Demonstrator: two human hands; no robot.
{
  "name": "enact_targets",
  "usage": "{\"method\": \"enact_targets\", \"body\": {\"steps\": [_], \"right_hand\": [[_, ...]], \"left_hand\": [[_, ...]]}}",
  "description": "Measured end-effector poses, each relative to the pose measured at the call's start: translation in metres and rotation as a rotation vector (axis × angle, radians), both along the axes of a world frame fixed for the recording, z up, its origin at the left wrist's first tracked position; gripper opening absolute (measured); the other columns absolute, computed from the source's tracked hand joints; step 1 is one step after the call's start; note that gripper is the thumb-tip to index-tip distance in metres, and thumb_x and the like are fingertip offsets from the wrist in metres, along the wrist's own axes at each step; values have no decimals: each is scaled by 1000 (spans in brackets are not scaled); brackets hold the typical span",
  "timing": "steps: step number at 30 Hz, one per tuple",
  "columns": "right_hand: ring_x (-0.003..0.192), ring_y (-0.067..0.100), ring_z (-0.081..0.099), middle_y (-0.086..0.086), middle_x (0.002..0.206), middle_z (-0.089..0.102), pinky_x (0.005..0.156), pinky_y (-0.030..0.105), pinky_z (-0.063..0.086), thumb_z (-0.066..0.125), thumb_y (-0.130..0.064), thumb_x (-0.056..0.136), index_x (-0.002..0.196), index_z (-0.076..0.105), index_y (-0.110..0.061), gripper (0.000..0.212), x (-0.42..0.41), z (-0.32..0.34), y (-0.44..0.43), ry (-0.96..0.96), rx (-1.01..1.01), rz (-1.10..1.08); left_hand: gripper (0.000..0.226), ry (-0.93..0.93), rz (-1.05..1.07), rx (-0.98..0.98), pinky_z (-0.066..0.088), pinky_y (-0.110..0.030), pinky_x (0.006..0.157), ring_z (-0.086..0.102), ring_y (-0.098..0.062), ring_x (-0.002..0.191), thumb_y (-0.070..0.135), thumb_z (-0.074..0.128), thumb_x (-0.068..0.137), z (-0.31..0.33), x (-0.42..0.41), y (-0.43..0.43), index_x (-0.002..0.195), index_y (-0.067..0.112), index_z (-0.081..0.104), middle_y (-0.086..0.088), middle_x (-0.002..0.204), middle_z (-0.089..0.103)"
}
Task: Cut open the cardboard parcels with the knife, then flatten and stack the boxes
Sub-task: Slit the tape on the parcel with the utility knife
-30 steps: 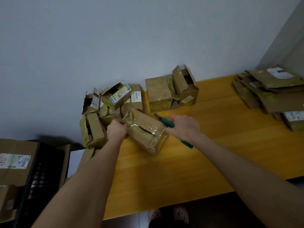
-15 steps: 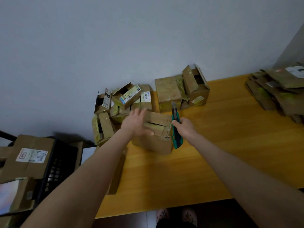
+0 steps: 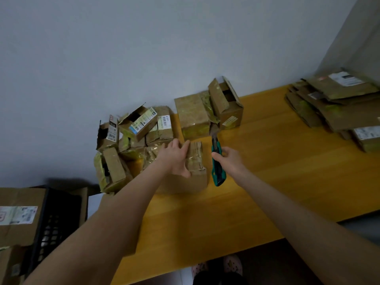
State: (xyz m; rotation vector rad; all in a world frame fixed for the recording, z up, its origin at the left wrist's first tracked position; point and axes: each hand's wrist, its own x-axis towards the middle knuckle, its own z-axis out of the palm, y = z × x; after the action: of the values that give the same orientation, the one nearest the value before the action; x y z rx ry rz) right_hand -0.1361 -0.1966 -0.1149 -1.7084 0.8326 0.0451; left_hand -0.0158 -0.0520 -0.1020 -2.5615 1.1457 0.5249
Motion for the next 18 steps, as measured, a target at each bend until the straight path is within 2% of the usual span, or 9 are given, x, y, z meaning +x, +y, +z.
{"method": "enact_targets", "body": {"steps": [2,6,8,10,15,18], "right_hand": [[91,17,58,1,112,58,77,32,53,57,-25,95,137,47,-19,44,-4,2,-4,-2,-64,5],[79,19,64,1,97,66,69,37,57,59,-31,89,142,43,-31,56,-13,6,-5,81,-304,234],[70,18,63,1,91,68,56,32,50,58,-33,87,141,44,-34,56,-19,7,-4,113,-352,326],[63,16,58,1,87,68,49,26,41,58,-32,86,141,45,-35,56,-23,9,-3,116,-345,405],[55,13,50,-7,70,59,45,22,34,56,-28,88,143,43,-34,56,-22,15,2,124,-375,496],[58,10,49,-14,71,51,47,22,34,56,-29,88,144,42,-34,58,-16,20,3,139,-432,537]], "left_hand": [[122,-29,42,-51,20,-52,117,22,-36,142,68,69,68,-3,-5,4,154,19,-1,-19,153,20],[128,-41,156,-36,21,-53,116,21,-37,141,68,72,66,-19,-14,18,153,19,-8,-19,151,18],[128,-49,150,-46,20,-54,116,21,-37,141,69,72,65,-24,-16,20,153,19,-7,-19,151,19],[128,-42,150,-60,19,-54,116,22,-36,140,68,73,64,-25,-16,20,153,18,-5,-19,150,20],[127,-24,157,-88,16,-55,117,20,-36,142,66,75,65,-24,-17,19,153,17,-3,-20,150,20],[125,-13,159,-108,15,-55,117,19,-37,142,63,75,66,-24,-18,20,153,17,-2,-19,149,21]]}}
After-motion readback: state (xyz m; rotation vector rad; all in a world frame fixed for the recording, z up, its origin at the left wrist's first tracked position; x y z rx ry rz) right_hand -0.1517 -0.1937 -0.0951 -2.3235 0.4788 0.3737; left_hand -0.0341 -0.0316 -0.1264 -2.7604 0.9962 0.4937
